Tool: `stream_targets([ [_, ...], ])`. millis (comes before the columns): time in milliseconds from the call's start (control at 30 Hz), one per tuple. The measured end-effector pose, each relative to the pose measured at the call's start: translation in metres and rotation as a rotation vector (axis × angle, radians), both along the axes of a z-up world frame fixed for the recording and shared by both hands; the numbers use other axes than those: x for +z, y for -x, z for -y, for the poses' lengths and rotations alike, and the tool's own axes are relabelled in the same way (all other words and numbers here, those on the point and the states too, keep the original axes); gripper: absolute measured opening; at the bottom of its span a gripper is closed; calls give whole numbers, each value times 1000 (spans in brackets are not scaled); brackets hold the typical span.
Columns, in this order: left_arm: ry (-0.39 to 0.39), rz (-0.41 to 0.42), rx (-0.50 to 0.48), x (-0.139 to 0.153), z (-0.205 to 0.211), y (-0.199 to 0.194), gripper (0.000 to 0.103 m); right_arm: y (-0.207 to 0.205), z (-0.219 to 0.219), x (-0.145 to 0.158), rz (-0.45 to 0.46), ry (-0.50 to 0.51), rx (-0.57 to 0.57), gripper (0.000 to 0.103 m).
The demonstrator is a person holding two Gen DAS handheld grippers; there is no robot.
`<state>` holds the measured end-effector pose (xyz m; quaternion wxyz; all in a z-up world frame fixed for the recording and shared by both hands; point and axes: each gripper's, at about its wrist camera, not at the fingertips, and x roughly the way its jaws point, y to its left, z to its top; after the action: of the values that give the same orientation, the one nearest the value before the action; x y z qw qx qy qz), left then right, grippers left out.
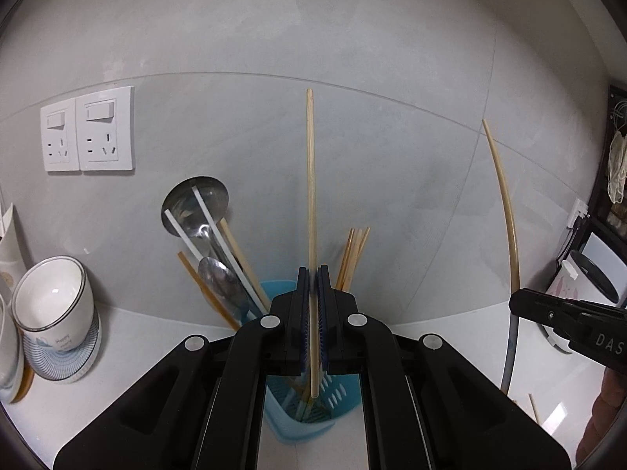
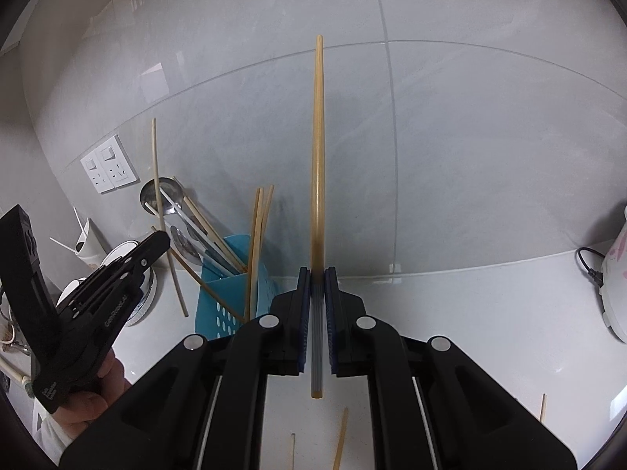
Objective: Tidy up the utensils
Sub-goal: 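Lower the pale chopstick into the blue holder and open the left tool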
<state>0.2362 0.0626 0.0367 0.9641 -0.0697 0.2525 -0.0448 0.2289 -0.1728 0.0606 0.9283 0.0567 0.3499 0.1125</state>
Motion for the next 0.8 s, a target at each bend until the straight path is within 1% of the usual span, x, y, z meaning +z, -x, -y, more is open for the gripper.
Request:
stream_targets([
  [233,10,13,0,-16,3,-12,3,-5,-3,-6,-16,3,0,7],
  [533,2,-19,-5,-31,9,-28,4,-9,-3,-11,-31,6,-2,7],
  [800,-14,-63,-18,-37,13,-31,4,-11,-7,-12,-45,14,14,7],
])
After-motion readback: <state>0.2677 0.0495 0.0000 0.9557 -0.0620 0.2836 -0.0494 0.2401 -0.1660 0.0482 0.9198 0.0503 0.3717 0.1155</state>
